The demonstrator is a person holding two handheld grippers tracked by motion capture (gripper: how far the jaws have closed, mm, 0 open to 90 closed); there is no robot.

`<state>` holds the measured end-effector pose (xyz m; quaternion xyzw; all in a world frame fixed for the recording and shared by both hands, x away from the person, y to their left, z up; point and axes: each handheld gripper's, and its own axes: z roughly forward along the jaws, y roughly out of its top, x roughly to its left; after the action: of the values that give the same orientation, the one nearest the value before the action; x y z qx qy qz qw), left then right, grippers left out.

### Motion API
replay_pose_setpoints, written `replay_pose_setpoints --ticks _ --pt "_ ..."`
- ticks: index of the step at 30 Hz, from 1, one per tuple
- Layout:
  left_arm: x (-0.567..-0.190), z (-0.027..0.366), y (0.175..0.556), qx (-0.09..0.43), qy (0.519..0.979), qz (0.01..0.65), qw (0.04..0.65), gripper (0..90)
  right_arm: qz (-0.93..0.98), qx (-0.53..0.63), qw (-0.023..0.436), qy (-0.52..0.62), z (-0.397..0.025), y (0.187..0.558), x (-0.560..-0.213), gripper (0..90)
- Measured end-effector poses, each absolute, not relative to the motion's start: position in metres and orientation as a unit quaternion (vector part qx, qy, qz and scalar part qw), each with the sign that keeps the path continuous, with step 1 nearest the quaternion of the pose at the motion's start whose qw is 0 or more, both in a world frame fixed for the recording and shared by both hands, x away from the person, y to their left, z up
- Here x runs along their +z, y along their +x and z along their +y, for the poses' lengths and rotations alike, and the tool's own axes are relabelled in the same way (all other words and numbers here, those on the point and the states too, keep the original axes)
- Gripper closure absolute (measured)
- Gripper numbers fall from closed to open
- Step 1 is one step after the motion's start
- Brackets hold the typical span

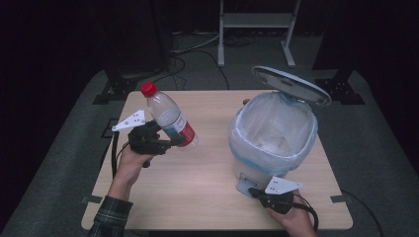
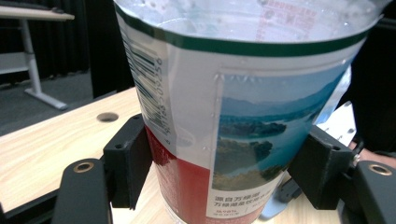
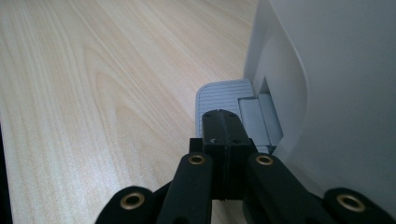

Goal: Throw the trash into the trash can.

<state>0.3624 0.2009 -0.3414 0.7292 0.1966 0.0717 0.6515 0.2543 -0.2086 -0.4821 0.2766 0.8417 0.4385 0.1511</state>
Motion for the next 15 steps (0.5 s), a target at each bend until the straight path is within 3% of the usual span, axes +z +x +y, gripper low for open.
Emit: replay_pose_setpoints --ticks 15 --pt "-0.319 0.176 0.367 0.051 0.728 0.166 0.664 28.0 0.841 0.44 0.151 0.276 -0.209 0.254 -0.482 89.8"
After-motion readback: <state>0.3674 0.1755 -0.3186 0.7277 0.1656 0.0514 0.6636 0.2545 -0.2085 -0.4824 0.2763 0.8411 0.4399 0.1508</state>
